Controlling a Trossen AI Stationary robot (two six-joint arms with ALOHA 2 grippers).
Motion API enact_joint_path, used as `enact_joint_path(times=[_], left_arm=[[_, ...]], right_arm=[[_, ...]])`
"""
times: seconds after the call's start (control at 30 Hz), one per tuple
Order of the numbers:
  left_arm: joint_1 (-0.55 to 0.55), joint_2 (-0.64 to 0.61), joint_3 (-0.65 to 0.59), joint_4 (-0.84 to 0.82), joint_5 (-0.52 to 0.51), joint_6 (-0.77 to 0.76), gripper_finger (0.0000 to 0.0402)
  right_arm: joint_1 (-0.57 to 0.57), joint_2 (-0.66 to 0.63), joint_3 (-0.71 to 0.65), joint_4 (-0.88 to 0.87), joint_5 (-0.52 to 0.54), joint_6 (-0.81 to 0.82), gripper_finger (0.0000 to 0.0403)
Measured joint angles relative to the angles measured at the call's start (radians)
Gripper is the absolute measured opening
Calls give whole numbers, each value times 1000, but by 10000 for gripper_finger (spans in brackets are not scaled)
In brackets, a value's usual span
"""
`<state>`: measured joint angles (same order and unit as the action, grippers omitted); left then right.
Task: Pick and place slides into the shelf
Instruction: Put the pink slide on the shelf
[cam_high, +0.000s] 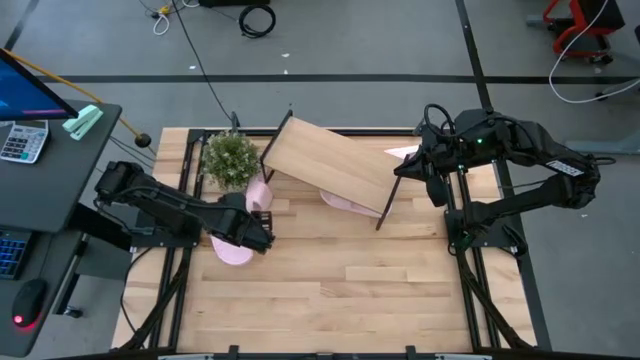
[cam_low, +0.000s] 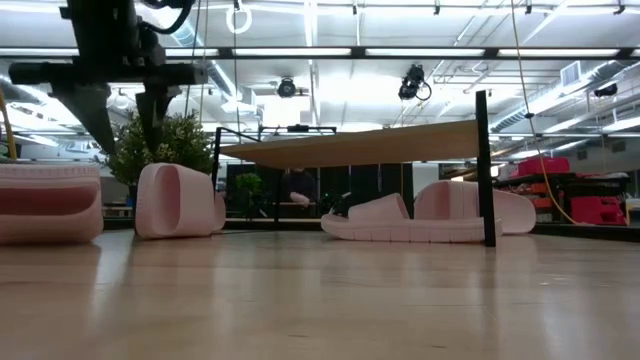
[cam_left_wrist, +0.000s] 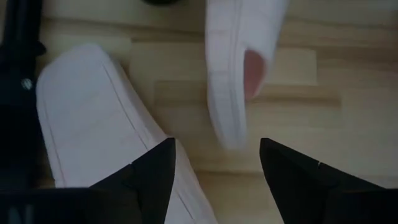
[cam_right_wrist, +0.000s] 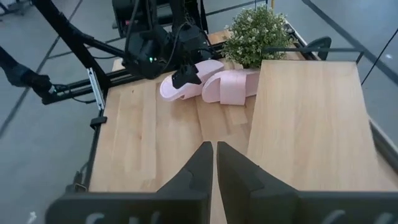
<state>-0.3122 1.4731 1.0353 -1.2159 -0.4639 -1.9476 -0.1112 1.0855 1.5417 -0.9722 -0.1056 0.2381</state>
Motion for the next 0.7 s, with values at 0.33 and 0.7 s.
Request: enact_joint_path(times=[0.33, 0.7], left_arm=[[19, 0, -98, 90, -108, -27, 235], [19, 0, -212, 282, -111, -28, 228]], right_arm=[[0, 0, 0, 1, 0, 84, 29], [0, 0, 0, 2, 0, 86, 30]])
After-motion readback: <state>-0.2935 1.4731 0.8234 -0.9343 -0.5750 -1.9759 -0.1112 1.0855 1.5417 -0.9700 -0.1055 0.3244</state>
